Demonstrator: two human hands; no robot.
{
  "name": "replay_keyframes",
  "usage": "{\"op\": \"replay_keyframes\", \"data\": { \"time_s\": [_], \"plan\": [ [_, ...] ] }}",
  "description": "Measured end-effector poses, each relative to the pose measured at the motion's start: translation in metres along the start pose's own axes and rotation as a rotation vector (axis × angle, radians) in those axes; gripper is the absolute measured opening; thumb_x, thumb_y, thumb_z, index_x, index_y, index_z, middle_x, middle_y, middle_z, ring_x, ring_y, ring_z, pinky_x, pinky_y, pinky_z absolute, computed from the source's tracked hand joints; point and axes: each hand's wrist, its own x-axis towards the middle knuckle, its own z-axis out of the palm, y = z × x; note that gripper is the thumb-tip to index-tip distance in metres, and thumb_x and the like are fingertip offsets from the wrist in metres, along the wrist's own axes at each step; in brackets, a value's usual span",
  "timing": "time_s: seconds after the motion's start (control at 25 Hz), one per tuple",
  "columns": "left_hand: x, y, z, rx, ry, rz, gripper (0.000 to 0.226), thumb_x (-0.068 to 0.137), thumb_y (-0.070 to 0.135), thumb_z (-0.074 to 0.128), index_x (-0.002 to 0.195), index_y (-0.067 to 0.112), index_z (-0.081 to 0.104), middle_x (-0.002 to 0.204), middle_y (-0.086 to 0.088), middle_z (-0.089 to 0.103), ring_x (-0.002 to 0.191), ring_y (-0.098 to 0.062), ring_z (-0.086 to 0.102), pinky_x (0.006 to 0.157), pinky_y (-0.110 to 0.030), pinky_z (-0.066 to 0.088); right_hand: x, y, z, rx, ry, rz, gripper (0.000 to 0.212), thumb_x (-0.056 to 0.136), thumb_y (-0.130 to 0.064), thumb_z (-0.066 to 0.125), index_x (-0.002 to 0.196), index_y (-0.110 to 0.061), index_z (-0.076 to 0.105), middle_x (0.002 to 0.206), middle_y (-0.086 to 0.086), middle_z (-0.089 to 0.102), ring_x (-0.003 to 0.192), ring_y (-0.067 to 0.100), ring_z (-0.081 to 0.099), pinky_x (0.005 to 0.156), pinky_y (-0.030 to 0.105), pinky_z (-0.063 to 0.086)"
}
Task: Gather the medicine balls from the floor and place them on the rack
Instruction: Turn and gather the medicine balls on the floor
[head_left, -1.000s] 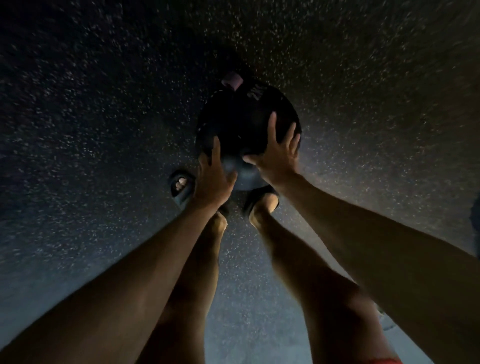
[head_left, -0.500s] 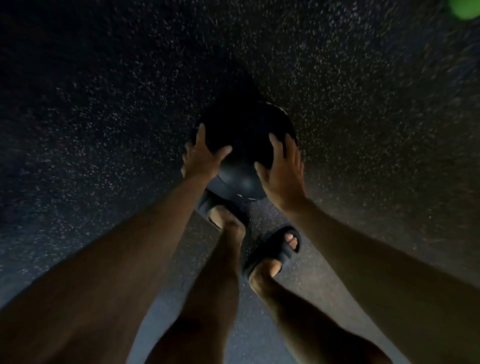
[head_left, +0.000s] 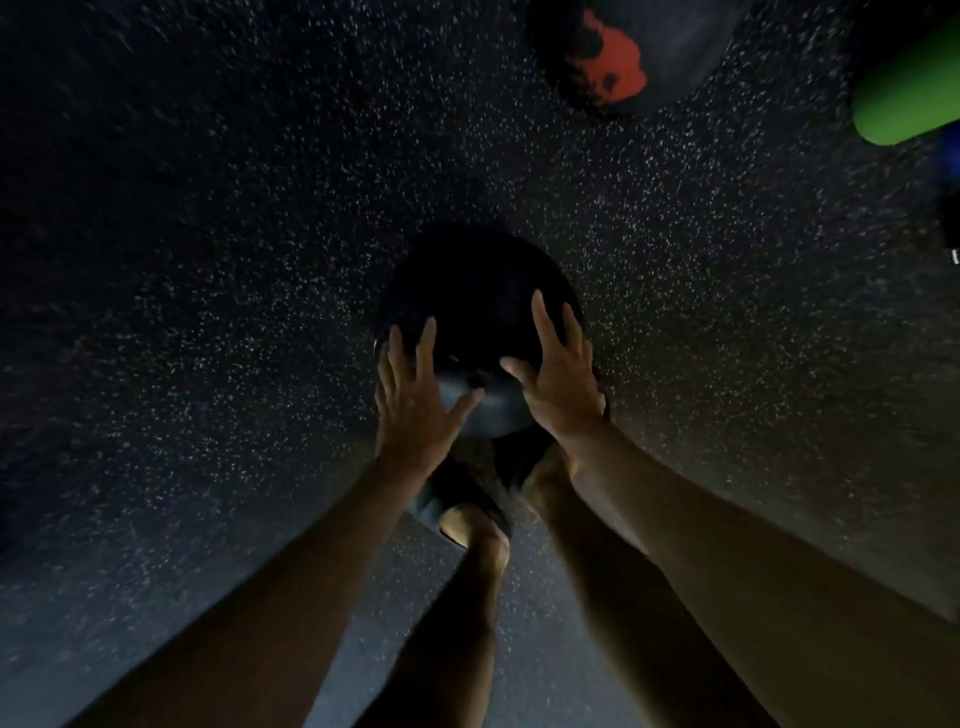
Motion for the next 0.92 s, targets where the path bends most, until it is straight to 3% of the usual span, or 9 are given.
{"op": "replay_keyframes", "data": {
  "time_s": [0.12,0.32,0.44,0.6,0.72,0.84,0.92],
  "plan": [
    [0.015,0.012,-0.005,0.044,0.005,-0.020,0.106,0.082,0.065,0.065,0.158,0.035,-0.003,0.165,-0.017,-0.005,0.149,-0.042,0.008,0.111,-0.064,0.028,0.058,-0.044,-0.019,-0.009,0.046,0.014,0.075,0.094,-0.060,0.049,0.157,-0.034,0.017,0.166,0.008,0.012,0.149,0.033,0.015,0.115,0.058,0.023],
    [0.113,0.048,-0.050,-0.058,0.047,-0.200,0.096,0.085,0.055,0.067,0.157,0.042,0.003,0.165,-0.016,0.001,0.149,-0.044,0.009,0.113,-0.062,0.026,0.105,-0.073,-0.038,0.034,0.110,-0.097,0.066,0.096,-0.044,0.055,0.153,-0.020,0.032,0.158,0.015,0.027,0.145,0.033,0.027,0.116,0.052,0.029],
    [0.174,0.079,-0.076,-0.138,0.102,-0.248,0.092,0.084,0.058,0.066,0.157,0.030,0.017,0.158,-0.019,0.021,0.143,-0.042,0.024,0.112,-0.058,0.034,0.091,-0.058,-0.046,0.040,0.049,-0.110,0.078,0.097,-0.042,0.057,0.159,-0.026,0.012,0.163,0.020,0.009,0.149,0.039,0.015,0.119,0.053,0.024],
    [0.208,0.109,-0.081,-0.258,0.219,-0.226,0.081,0.090,0.046,0.065,0.154,0.019,0.025,0.154,-0.022,0.026,0.140,-0.040,0.029,0.112,-0.052,0.036,0.108,-0.052,-0.054,-0.001,-0.079,-0.083,0.096,0.096,-0.042,0.061,0.156,-0.038,-0.015,0.164,0.019,-0.014,0.152,0.040,0.000,0.123,0.051,0.017],
    [0.200,0.103,-0.080,-0.139,0.185,-0.132,0.084,0.089,0.049,0.066,0.156,0.023,0.022,0.159,-0.022,0.018,0.144,-0.041,0.020,0.114,-0.053,0.030,0.147,-0.067,-0.072,0.006,-0.106,-0.037,0.096,0.098,-0.038,0.059,0.154,-0.039,-0.018,0.164,0.018,-0.018,0.152,0.039,-0.008,0.123,0.049,0.011],
    [0.187,0.090,-0.077,-0.031,0.116,-0.152,0.099,0.083,0.060,0.065,0.158,0.031,0.008,0.163,-0.021,0.005,0.148,-0.043,0.012,0.116,-0.059,0.021,0.183,-0.095,-0.089,0.016,-0.151,0.012,0.095,0.099,-0.034,0.058,0.154,-0.041,-0.019,0.163,0.015,-0.021,0.152,0.037,-0.011,0.124,0.050,0.014],
    [0.202,0.088,-0.087,-0.068,0.096,-0.201,0.100,0.081,0.065,0.063,0.158,0.037,0.005,0.163,-0.022,0.004,0.147,-0.046,0.013,0.114,-0.063,0.025,0.203,-0.117,-0.097,0.030,-0.153,-0.012,0.089,0.099,-0.035,0.057,0.156,-0.039,-0.012,0.164,0.014,-0.019,0.152,0.037,-0.012,0.123,0.049,0.011]
  ]
}}
